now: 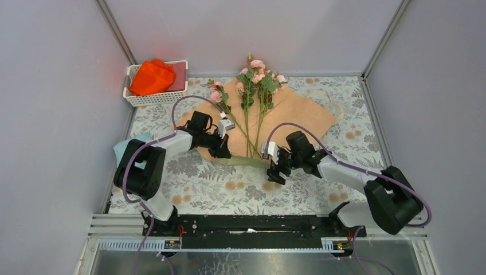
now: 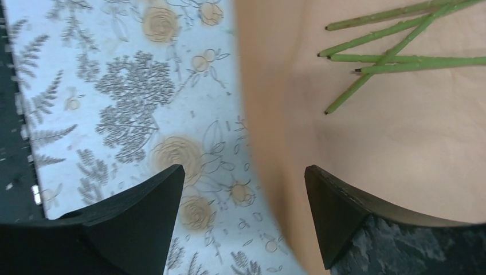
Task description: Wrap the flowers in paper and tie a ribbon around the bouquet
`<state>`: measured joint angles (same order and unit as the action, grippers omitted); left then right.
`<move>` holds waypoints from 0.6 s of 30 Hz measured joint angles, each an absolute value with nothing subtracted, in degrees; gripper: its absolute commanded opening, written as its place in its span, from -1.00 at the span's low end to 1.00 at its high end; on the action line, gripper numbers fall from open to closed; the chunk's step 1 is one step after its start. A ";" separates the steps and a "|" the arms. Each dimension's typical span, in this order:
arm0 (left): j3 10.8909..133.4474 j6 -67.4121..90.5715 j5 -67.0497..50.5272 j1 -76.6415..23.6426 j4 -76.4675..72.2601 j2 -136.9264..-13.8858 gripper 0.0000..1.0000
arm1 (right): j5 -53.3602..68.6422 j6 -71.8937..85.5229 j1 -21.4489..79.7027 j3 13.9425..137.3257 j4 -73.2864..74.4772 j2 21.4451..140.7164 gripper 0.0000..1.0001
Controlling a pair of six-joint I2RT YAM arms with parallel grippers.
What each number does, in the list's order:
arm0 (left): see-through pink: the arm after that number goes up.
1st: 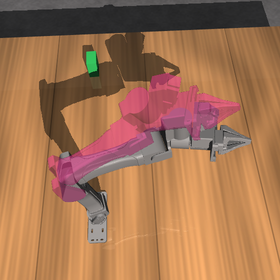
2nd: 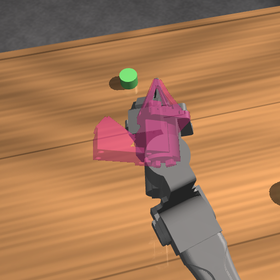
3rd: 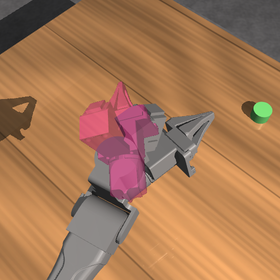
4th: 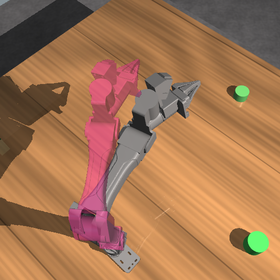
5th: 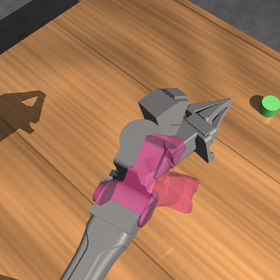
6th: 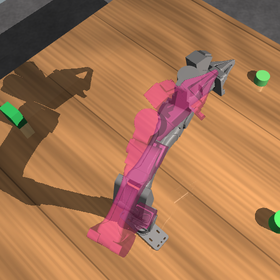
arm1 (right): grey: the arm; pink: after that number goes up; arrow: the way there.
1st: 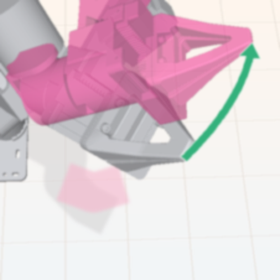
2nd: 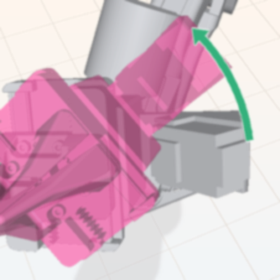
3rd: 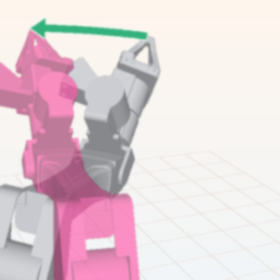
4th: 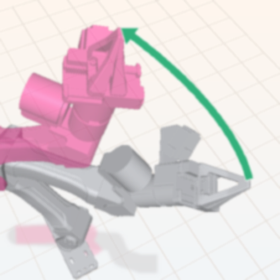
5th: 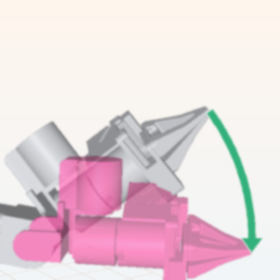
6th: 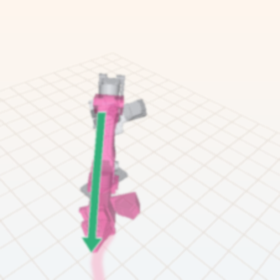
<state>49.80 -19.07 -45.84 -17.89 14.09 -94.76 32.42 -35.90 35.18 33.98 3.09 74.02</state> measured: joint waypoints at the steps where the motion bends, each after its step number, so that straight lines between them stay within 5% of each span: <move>1: 49.80 -19.07 -46.02 -17.87 14.11 -94.76 -1.00 | 31.99 -36.14 35.18 34.41 1.98 76.14 0.57; 7: 49.80 -19.11 -46.33 -17.67 14.20 -94.76 -1.00 | 31.35 -34.59 34.79 38.28 -1.10 83.74 -0.51; 13: 49.80 -19.27 -46.33 -15.94 15.09 -94.76 -1.00 | 36.32 -23.57 28.95 42.35 -4.01 86.70 -0.88; 14: 49.87 -19.49 -46.35 -15.77 15.53 -94.76 -0.78 | 37.01 -21.76 28.18 43.53 -4.25 87.94 -0.91; 15: 50.09 -19.79 -46.44 -15.64 16.21 -94.76 -0.24 | 37.54 -20.01 27.59 44.86 -4.27 89.32 -0.95; 16: 50.54 -20.29 -46.54 -15.57 17.10 -94.76 0.09 | 37.95 -18.79 27.33 45.93 -4.23 90.52 -0.98; 18: 52.84 -21.15 -46.50 -15.42 20.10 -94.89 0.35 | 38.74 -16.97 27.20 47.99 -4.01 92.90 -1.00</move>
<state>52.84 -21.15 -46.50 -15.42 20.10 -94.89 38.74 -16.97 27.20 47.99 -4.01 92.90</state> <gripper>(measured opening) 0.450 0.026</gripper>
